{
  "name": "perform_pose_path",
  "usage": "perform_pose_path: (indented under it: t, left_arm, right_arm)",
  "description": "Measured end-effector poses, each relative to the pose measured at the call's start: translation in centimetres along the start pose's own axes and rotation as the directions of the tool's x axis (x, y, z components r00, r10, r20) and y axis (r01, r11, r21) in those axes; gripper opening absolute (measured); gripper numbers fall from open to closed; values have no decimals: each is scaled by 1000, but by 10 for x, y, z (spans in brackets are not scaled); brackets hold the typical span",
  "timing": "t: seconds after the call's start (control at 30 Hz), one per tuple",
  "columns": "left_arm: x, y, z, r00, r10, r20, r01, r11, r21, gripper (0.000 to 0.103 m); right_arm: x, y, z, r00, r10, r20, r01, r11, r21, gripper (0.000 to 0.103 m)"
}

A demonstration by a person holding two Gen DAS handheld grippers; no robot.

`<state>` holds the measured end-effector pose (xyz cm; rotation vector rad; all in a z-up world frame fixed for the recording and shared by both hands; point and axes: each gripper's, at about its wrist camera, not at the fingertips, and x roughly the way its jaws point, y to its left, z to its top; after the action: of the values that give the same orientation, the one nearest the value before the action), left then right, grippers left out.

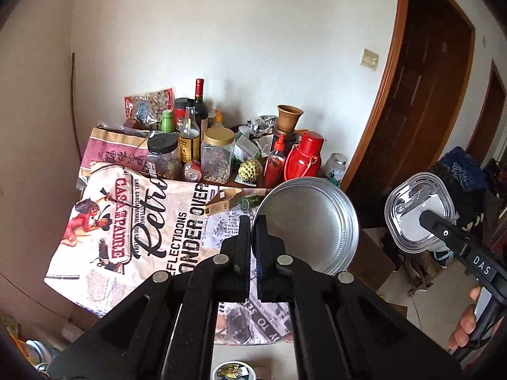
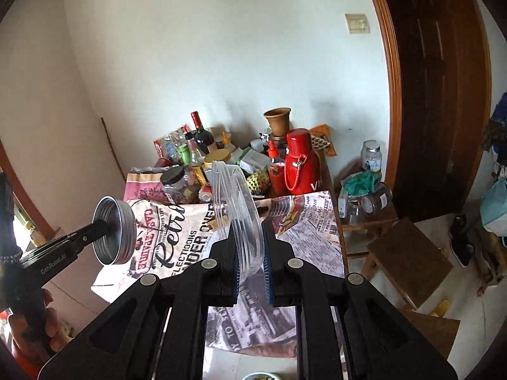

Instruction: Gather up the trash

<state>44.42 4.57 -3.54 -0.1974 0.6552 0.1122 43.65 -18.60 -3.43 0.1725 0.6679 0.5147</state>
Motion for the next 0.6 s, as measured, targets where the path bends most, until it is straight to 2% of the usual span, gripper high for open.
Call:
perform_pose_path:
  t: [0.33, 0.6]
  left_arm:
    - [-94, 48, -45, 998, -42, 43, 40, 998, 44, 1]
    - [-156, 91, -107, 998, -58, 1, 58, 996, 70, 1]
  right_arm:
    - [-63, 69, -59, 999, -32, 44, 31, 999, 13, 11]
    - [-101, 116, -119, 998, -63, 10, 63, 998, 30, 11]
